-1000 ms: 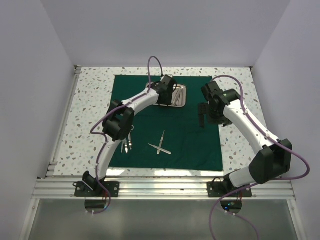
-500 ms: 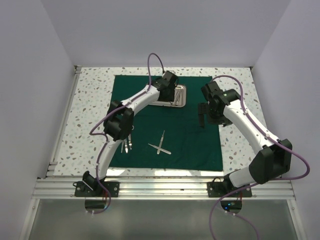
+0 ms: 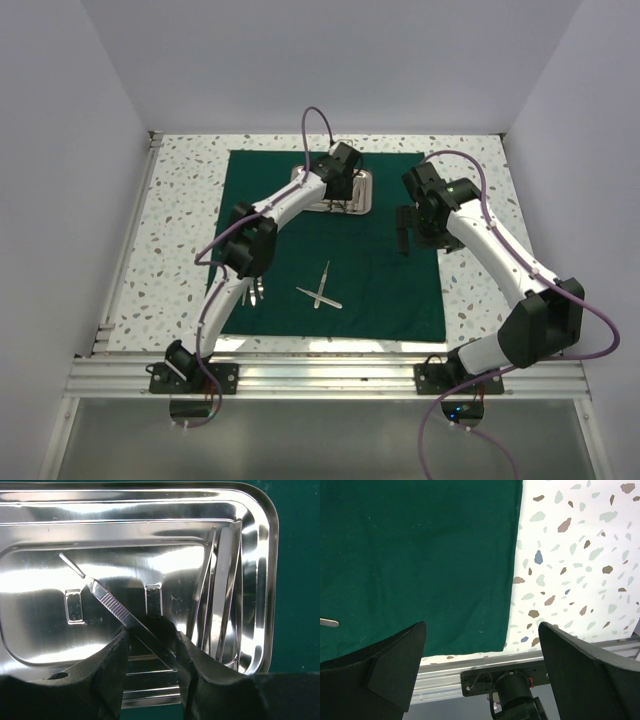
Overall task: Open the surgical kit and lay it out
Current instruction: Pick up the medical item from the container.
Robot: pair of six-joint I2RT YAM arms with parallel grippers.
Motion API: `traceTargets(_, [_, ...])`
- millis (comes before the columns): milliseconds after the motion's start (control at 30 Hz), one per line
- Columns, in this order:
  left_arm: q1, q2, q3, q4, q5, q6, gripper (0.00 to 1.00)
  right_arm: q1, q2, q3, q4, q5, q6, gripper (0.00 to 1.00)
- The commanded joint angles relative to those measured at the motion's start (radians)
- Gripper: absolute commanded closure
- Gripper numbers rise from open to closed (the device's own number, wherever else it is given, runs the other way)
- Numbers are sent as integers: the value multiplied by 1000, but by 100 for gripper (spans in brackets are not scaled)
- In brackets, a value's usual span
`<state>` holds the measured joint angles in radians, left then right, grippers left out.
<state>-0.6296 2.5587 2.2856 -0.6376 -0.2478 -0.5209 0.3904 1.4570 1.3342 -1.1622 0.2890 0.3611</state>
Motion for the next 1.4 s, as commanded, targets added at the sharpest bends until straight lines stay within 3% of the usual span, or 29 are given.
traceTargets(0, [-8, 40, 23, -71, -56, 12, 55, -4, -11, 8, 10, -7, -14, 1])
traceTargets(500, [-15, 17, -50, -254, -180, 68, 61, -5, 0, 14, 22, -10, -17, 1])
traceTargets(900, [-15, -72, -250, -205, -76, 25, 66, -5, -24, 0, 30, -14, -17, 1])
traceTargets(1267, [-9, 15, -175, -165, -16, 64, 71, -5, -29, 10, 24, -19, -16, 1])
traceTargets(1367, [1, 43, -140, -166, 7, 62, 78, -5, -27, 11, 21, -16, -16, 1])
